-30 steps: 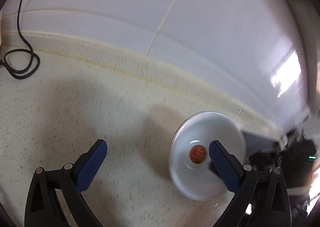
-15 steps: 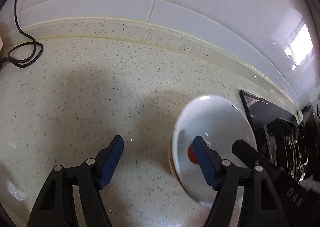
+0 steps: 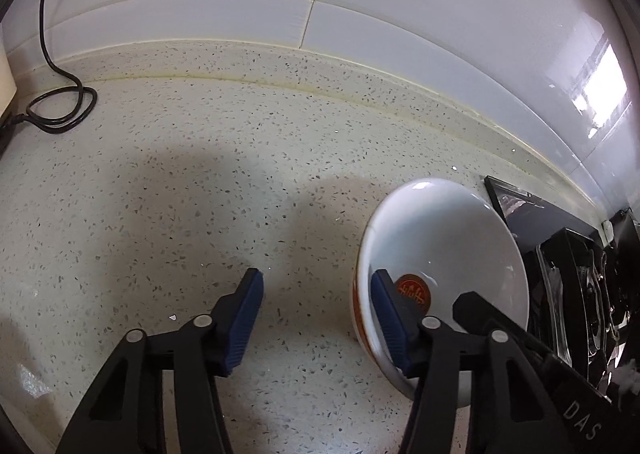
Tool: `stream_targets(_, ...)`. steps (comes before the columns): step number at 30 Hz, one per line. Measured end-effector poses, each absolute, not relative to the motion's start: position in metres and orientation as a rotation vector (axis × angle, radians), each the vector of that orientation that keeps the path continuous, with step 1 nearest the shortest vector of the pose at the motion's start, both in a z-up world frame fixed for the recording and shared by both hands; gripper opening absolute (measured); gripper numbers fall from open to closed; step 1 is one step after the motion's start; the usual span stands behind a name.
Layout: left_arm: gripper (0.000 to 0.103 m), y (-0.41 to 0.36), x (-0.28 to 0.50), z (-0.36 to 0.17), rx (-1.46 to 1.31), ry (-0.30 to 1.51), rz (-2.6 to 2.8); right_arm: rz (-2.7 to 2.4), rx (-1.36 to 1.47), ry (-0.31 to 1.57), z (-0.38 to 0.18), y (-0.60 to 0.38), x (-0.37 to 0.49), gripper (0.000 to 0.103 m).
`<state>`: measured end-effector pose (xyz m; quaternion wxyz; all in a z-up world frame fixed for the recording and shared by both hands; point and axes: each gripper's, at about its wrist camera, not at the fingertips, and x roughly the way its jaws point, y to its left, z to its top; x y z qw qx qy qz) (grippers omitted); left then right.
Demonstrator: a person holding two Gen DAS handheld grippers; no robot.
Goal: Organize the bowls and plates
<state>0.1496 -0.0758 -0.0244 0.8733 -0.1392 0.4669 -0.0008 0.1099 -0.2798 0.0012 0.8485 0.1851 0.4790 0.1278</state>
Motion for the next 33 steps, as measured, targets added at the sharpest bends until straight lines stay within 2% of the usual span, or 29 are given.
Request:
stream_targets(2, 0.049, -0.077, 0.149, -0.025, -0.299, 0.975, -0.013, 0.260, 0.365, 1.004, 0.004, -0.277, 0.108, 0.025)
stream_targets(4, 0.031, -0.079, 0.147, -0.024, -0.314, 0.977, -0.040, 0.260, 0.358, 1.003, 0.004, -0.276, 0.108, 0.022)
stream_targets(7, 0.014, -0.087, 0.143, -0.020, -0.286, 0.957, -0.037, 0.266, 0.363, 1.006, 0.005, -0.276, 0.108, 0.018)
stream_targets(33, 0.012, -0.054, 0.087, 0.015, -0.315, 0.821, 0.046, 0.428, 0.342, 0.961, 0.031, -0.241, 0.082, 0.018)
